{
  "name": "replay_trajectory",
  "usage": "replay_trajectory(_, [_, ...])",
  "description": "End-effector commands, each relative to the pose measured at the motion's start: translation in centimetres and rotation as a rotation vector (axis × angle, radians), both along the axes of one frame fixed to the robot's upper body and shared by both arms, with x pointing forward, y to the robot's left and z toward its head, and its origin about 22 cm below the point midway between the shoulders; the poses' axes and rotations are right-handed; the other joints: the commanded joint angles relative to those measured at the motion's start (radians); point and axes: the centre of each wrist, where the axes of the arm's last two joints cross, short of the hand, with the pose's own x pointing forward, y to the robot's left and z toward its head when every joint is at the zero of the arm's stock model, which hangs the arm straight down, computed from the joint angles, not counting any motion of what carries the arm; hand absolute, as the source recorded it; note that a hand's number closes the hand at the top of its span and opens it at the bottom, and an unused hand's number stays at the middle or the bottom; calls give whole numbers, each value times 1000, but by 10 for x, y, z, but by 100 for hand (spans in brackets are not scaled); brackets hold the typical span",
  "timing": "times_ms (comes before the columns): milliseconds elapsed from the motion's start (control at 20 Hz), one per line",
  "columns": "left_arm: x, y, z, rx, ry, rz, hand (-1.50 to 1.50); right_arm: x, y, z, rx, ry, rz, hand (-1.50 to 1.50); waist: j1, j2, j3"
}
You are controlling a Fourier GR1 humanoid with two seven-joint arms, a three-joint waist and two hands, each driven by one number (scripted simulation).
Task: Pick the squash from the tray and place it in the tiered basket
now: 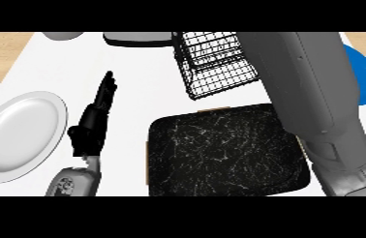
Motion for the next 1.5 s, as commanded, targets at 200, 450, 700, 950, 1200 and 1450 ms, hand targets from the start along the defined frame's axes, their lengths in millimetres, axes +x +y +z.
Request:
replay_trajectory(200, [-11, -6, -6, 4, -3, -2, 0, 26, -31, -44, 299, 86, -93, -150, -3, -2, 1])
replay_trajectory(450, [-15, -3, 2, 3, -1, -16, 0, 40, -47, -48, 474, 42, -46, -150, 9, 2, 1])
replay_trajectory(700, [-4, 6, -4, -1, 9, 12, 0, 30, -72, -8, 679, -112, -120, -150, -9, -1, 0])
replay_trajectory(950, [0, 6, 0, 1, 8, 40, 0, 15, -115, -13, 757, -172, -276, -150, -30, -9, 1])
replay_trajectory(1200, [-7, 15, -14, -10, 6, 46, 0, -14, -207, -25, 891, -222, -336, -150, -46, -11, 1])
replay_trajectory(1450, [-10, 31, -1, -4, 18, 41, 0, -66, -286, -44, 931, -220, -317, -150, -45, -12, 2])
